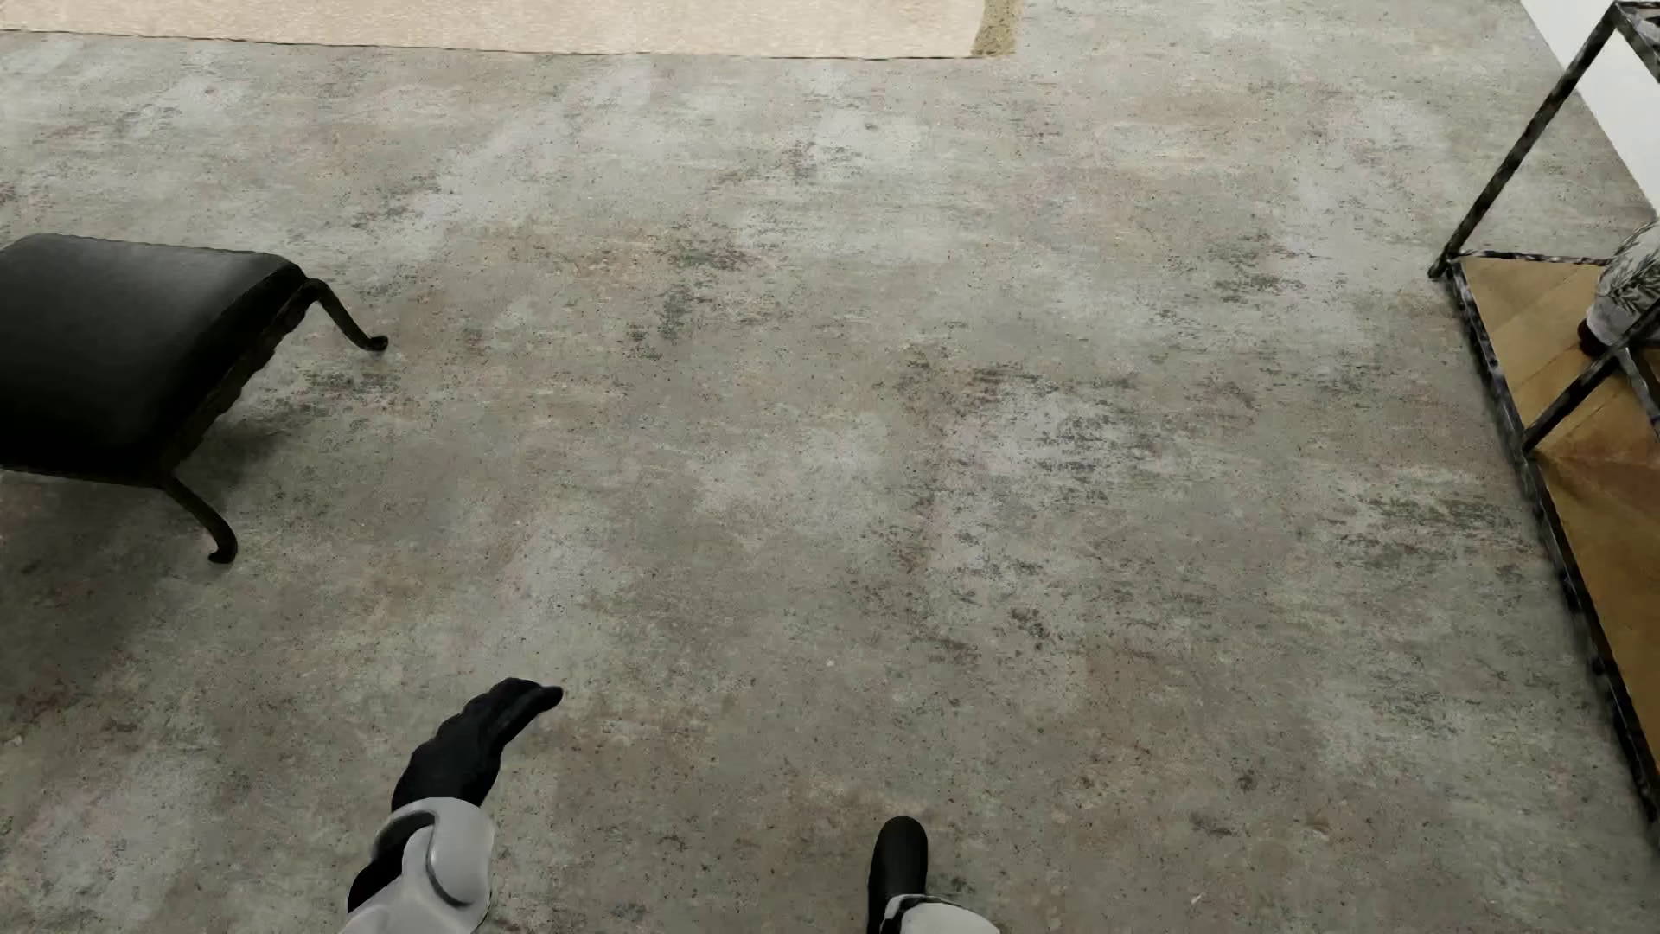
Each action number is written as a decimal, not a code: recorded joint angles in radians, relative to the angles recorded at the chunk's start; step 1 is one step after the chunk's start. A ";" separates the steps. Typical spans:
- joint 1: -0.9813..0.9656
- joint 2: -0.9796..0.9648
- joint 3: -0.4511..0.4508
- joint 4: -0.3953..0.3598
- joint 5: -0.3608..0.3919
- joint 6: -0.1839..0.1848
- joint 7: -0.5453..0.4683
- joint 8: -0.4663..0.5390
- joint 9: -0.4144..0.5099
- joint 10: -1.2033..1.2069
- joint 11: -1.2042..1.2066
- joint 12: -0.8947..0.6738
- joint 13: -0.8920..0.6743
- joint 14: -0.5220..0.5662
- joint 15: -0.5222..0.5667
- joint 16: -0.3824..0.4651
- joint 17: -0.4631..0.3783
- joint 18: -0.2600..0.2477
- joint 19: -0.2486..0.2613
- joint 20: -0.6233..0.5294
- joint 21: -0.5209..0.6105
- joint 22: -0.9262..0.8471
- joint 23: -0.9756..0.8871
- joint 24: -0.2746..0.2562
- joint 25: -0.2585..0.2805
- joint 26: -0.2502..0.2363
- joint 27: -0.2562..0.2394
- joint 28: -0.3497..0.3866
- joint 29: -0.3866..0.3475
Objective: Head to the cyan armchair
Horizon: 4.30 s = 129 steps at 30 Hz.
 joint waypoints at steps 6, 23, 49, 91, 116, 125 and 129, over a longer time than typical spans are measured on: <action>-0.292 0.264 -0.019 0.380 0.185 0.082 -0.070 -0.119 0.006 0.806 0.052 0.072 -0.182 0.418 -0.179 0.045 0.087 -0.056 -0.184 -0.171 -0.033 0.251 -0.085 0.060 -0.117 0.156 -0.021 -0.164 -0.051; -0.460 0.489 0.143 0.088 0.104 0.017 0.195 0.199 0.020 -0.062 0.661 0.327 -0.431 0.253 -0.065 -0.189 -0.103 0.126 0.141 0.012 0.128 0.330 -0.301 0.088 0.059 0.162 -0.053 -0.119 -0.153; -0.614 0.405 0.111 0.259 0.274 0.108 -0.208 -0.006 0.021 0.625 0.105 0.300 -0.425 0.191 -0.342 -0.107 -0.014 0.048 -0.180 -0.028 -0.066 0.310 -0.408 0.078 -0.005 0.156 -0.208 -0.144 -0.180; -0.651 0.565 0.147 0.147 0.271 0.112 0.046 0.001 -0.005 -0.137 0.036 0.354 -0.514 0.267 -0.415 -0.128 -0.077 -0.052 -0.097 -0.100 -0.047 0.342 -0.422 0.146 0.020 0.131 -0.171 -0.219 -0.228; -0.062 0.103 0.045 0.137 0.124 0.059 -0.063 0.102 -0.006 0.254 0.069 0.062 -0.219 0.099 -0.047 -0.086 0.044 0.043 -0.056 -0.084 -0.011 0.167 -0.130 0.045 -0.053 0.112 -0.020 -0.068 -0.097; -0.632 0.428 0.121 0.328 0.177 0.131 -0.066 -0.142 0.008 0.646 0.122 0.268 -0.472 0.140 -0.357 -0.064 -0.044 0.070 -0.057 0.114 -0.126 0.277 -0.258 0.030 -0.039 0.170 -0.116 -0.045 -0.181; -0.577 0.559 0.142 0.251 0.183 0.111 0.298 -0.142 -0.011 -0.084 0.039 0.335 -0.532 0.293 -0.397 -0.121 -0.112 0.075 -0.030 0.123 -0.073 0.319 -0.374 0.071 0.006 0.180 -0.162 -0.096 -0.200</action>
